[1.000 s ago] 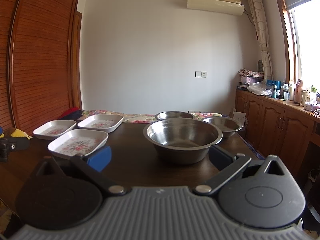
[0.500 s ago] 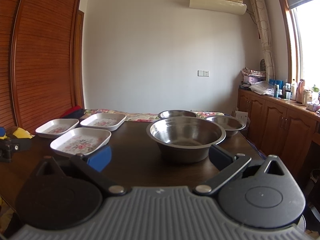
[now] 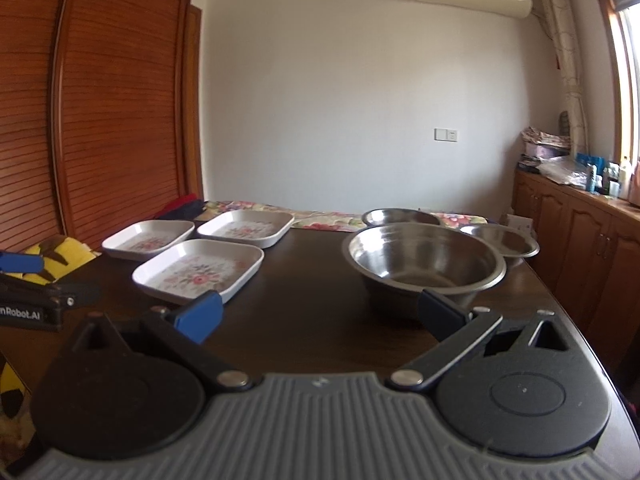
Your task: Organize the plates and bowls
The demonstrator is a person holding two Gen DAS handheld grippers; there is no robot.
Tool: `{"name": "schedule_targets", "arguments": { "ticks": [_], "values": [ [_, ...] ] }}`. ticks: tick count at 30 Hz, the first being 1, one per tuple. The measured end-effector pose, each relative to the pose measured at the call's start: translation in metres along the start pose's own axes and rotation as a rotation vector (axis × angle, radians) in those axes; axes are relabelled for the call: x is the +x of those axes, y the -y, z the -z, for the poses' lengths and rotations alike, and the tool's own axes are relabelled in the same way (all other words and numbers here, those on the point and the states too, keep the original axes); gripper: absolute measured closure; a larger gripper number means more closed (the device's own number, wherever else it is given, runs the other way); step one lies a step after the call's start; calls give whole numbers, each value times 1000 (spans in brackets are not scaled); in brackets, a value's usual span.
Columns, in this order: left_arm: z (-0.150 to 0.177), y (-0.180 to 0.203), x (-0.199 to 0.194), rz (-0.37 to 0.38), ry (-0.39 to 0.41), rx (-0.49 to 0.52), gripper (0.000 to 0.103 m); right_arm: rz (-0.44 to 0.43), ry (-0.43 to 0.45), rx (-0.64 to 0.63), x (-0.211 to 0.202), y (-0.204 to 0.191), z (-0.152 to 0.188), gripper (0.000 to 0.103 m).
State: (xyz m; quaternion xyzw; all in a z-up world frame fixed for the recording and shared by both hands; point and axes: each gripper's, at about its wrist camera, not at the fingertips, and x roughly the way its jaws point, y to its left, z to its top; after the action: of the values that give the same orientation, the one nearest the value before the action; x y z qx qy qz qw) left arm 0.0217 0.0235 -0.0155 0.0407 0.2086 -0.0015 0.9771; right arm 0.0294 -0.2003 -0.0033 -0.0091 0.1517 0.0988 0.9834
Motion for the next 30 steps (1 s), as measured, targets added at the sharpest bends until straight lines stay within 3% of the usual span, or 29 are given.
{"name": "schedule_targets", "arguments": {
  "ticks": [20,23,27,30],
  "values": [
    [-18,-30,44,62,-54,1,0,-161,-50,-88,52,-34,-28,0],
    [-24,-37,53,69,-66,-3,3,-178,-60,-89,64,-35,-32,0],
    [-29,-44,65,92,-79,-2,14,-206,-80,-92,80,-38,-36,1],
    [-32,-48,73,96,-79,2,20,-225,-100,-100,94,-41,-38,15]
  ]
}}
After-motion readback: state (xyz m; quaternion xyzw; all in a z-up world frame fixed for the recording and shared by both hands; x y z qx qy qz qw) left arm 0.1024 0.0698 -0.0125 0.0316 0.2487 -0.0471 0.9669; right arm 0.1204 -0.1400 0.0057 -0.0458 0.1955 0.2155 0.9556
